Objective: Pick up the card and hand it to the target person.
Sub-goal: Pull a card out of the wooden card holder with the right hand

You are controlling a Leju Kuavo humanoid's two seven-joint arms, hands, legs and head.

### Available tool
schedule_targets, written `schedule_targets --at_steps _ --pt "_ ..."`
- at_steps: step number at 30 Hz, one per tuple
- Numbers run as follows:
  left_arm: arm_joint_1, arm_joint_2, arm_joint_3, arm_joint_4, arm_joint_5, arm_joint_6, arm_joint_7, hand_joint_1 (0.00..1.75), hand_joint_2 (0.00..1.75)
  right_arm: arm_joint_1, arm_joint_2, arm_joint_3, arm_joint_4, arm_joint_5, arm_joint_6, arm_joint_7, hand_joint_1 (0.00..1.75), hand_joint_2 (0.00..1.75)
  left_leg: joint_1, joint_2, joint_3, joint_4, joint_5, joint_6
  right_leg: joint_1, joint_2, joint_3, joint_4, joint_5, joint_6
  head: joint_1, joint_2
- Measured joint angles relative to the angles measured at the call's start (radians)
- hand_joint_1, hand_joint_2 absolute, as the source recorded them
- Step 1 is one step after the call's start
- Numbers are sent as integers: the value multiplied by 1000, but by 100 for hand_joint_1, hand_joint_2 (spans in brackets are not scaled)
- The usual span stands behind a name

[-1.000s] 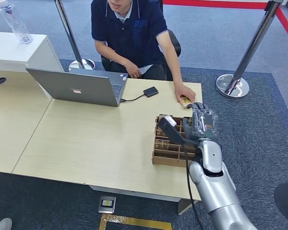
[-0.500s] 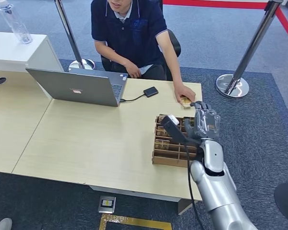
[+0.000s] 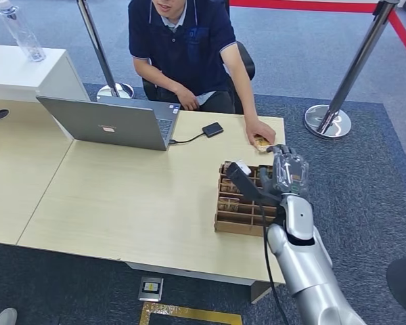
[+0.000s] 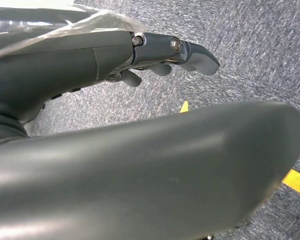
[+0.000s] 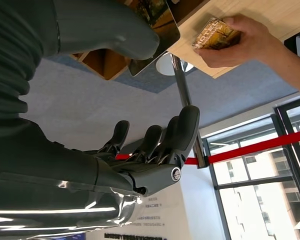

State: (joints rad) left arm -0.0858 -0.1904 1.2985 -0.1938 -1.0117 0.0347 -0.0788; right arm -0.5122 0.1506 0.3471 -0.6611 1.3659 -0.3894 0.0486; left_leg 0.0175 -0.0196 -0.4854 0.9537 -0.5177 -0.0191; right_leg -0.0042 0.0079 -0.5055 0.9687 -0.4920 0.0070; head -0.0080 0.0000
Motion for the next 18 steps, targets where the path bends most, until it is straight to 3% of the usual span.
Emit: schedule_targets --at_steps 18 --pt "0 0 1 2 5 -1 0 0 0 -40 5 -2 67 7 13 7 67 175 0 0 0 0 0 0 0 0 0 0 0 0 0 0"
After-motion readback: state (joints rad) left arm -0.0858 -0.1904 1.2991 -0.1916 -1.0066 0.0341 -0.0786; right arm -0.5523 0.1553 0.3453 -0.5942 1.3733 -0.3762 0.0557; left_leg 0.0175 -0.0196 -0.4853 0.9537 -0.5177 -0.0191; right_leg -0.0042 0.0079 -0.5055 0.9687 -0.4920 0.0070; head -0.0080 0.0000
